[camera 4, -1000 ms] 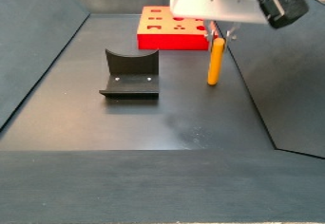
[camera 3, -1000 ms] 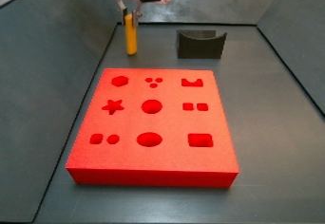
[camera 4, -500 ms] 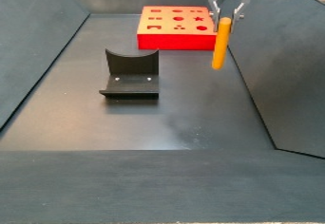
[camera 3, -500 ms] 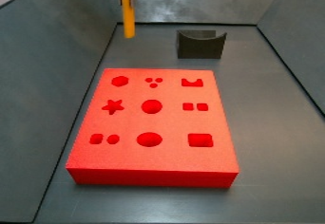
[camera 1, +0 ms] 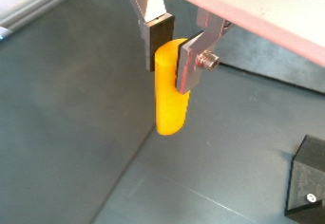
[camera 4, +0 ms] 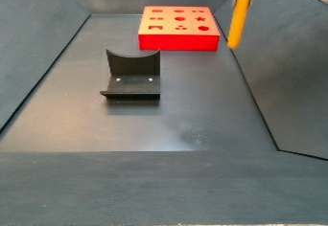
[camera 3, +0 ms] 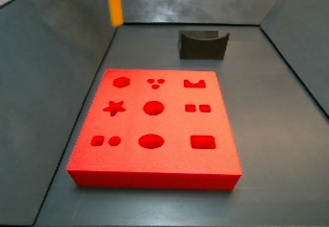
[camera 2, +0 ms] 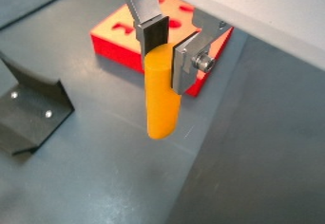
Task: Pick up the oval object. Move up. Move to above the board. Insert the oval object.
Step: Move to above the board.
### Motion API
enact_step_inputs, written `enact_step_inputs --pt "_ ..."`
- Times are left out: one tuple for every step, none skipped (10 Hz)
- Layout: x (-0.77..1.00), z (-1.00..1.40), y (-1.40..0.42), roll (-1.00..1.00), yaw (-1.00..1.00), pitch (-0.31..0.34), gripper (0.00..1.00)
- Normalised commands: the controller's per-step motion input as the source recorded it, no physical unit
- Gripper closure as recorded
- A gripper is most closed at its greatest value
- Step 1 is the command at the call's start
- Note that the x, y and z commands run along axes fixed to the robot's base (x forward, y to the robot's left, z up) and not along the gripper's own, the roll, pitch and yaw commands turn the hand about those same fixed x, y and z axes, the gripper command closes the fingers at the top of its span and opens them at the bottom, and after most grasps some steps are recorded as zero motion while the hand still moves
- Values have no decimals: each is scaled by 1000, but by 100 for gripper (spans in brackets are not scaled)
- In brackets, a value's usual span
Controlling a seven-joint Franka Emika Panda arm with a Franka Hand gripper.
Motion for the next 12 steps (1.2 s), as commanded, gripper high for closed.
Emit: enact_step_inputs --pt "-239 1000 -192 -63 22 22 100" --pt "-215 1000 -174 -55 20 23 100" --pt "-195 1000 -160 -52 19 24 100" --pt "-129 825 -111 -51 19 33 100" --pt "-91 705 -86 -50 18 43 100" --pt "-30 472 -52 -45 20 70 100" --pt "-3 301 -40 -41 20 86 100" --pt "593 223 -1000 199 1000 137 100" --pt "603 204 -1000 240 915 149 100" --pt "628 198 -1000 221 663 182 100" --pt "643 202 -1000 149 491 186 100" --pt "641 215 -1000 53 192 153 100"
